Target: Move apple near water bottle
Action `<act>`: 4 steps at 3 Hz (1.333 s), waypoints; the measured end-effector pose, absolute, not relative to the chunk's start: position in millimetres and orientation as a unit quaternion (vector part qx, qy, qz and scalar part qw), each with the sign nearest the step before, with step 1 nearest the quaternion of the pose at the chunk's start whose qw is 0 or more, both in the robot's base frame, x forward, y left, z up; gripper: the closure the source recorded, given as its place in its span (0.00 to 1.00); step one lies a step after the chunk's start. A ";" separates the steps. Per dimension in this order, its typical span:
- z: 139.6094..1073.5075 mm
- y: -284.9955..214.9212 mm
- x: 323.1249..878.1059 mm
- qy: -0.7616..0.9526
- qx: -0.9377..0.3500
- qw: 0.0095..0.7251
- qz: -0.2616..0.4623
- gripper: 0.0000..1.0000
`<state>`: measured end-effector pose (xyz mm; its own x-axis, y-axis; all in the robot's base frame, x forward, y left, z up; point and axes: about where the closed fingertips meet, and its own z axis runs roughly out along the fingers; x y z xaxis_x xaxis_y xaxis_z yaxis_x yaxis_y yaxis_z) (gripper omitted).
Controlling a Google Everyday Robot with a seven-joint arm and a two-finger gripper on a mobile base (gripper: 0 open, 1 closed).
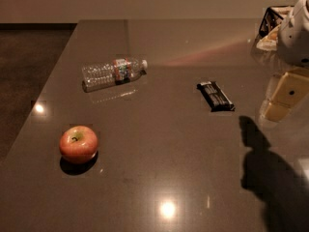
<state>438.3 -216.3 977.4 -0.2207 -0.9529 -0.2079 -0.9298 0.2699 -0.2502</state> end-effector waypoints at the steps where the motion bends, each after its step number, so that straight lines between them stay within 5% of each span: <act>1: 977.5 -216.2 438.3 0.780 -0.603 0.161 -0.036 0.00; 4: 980.0 -109.7 416.0 0.724 -0.638 0.245 0.088 0.00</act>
Offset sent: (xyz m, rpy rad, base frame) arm 0.0044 0.0277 0.0033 0.1613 0.0482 0.0134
